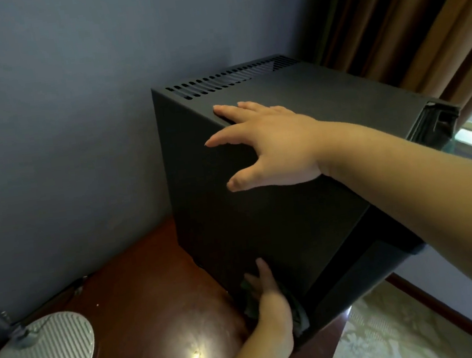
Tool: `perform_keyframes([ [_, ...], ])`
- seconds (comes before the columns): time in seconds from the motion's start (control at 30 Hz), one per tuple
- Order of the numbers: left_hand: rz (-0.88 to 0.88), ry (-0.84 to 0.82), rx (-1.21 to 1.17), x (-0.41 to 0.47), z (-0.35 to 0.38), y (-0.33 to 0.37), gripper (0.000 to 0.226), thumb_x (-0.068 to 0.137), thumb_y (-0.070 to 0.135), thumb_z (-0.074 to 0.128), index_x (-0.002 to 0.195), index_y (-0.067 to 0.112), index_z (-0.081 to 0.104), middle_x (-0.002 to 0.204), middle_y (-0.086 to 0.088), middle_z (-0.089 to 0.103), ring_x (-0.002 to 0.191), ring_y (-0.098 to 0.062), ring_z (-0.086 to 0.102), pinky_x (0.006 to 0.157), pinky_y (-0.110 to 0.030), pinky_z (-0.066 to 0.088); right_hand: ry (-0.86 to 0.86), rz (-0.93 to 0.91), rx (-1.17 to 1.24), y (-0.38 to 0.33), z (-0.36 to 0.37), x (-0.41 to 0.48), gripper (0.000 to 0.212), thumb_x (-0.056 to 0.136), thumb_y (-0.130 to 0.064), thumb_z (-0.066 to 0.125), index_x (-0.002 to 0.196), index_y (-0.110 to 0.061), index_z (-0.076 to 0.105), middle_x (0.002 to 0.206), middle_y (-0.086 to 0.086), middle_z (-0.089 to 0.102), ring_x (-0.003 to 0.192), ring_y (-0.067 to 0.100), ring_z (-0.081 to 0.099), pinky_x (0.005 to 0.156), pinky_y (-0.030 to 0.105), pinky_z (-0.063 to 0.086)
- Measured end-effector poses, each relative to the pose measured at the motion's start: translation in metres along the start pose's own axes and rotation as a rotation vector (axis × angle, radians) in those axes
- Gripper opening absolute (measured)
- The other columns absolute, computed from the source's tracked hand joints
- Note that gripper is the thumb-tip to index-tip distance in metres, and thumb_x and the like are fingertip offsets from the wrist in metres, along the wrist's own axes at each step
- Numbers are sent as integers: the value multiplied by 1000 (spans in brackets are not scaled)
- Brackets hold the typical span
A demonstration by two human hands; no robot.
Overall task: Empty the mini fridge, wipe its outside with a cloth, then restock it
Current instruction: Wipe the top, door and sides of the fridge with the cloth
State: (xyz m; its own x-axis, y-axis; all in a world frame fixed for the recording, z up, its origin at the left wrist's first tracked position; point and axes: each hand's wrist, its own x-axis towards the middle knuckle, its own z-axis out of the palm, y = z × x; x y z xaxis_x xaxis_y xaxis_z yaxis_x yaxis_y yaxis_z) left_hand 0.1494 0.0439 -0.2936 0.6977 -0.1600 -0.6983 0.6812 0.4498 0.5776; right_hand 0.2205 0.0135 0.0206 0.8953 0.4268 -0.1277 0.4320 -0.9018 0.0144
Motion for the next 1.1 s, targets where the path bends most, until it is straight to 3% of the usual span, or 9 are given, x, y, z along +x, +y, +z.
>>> perform_keyframes([
  [0.1,-87,27,-74,49,-5,-36,127,40,112,29,153,56,16,164,7,26,149,-28,29,117,-61,24,-8,3,-4,-1,0,-1,75,83,-69,60,150,-53,30,168,-15,-4,155,19,-5,123,56,9],
  [0.17,-224,-18,-184,37,-16,-29,135,35,113,34,155,50,21,161,-2,33,145,-38,35,112,-65,29,-3,1,-8,-1,0,-1,75,82,-69,60,150,-53,30,168,-15,-4,155,18,-5,123,55,10],
  [0.3,-318,-104,-244,-8,-5,0,96,88,85,23,159,21,25,163,-16,27,147,-42,28,111,-57,30,4,-1,2,0,1,-1,75,82,-69,60,149,-53,30,168,-15,-3,155,18,-4,123,55,9],
  [0.37,-305,-50,-195,-5,-5,-6,87,97,75,19,159,13,26,161,-19,30,146,-42,30,111,-56,31,6,-4,4,1,1,0,75,82,-68,60,149,-53,30,168,-15,-3,155,18,-4,123,55,9],
  [0.57,-407,-62,-186,2,-8,4,115,71,99,26,158,24,32,161,-16,32,145,-44,33,119,-61,24,11,-19,11,4,2,2,75,82,-69,59,149,-53,30,168,-14,-2,155,19,-4,123,56,9],
  [0.77,-71,-9,-65,-29,12,33,89,90,82,24,150,18,43,153,-8,47,142,-32,43,118,-54,33,5,-24,48,3,0,0,75,84,-78,50,151,-54,26,168,-15,-1,155,19,-4,123,56,6],
  [0.9,93,-63,-126,-22,18,56,107,56,104,45,146,46,42,152,-5,47,137,-37,47,109,-63,38,46,1,198,1,-3,-4,71,91,-81,25,154,-50,20,167,-17,8,155,16,0,123,56,5],
  [0.97,194,-55,-42,-26,23,69,108,49,105,50,145,59,34,162,0,33,145,-33,36,112,-63,32,75,-8,249,0,-3,-6,67,95,-76,20,156,-47,18,166,-16,14,155,15,4,123,54,7],
  [1.1,504,-61,212,-87,37,86,74,95,72,30,156,48,-4,168,10,-7,155,-18,-4,126,-49,4,89,-2,474,7,-9,-15,61,100,-69,19,156,-46,20,164,-17,23,151,12,19,120,36,15],
])
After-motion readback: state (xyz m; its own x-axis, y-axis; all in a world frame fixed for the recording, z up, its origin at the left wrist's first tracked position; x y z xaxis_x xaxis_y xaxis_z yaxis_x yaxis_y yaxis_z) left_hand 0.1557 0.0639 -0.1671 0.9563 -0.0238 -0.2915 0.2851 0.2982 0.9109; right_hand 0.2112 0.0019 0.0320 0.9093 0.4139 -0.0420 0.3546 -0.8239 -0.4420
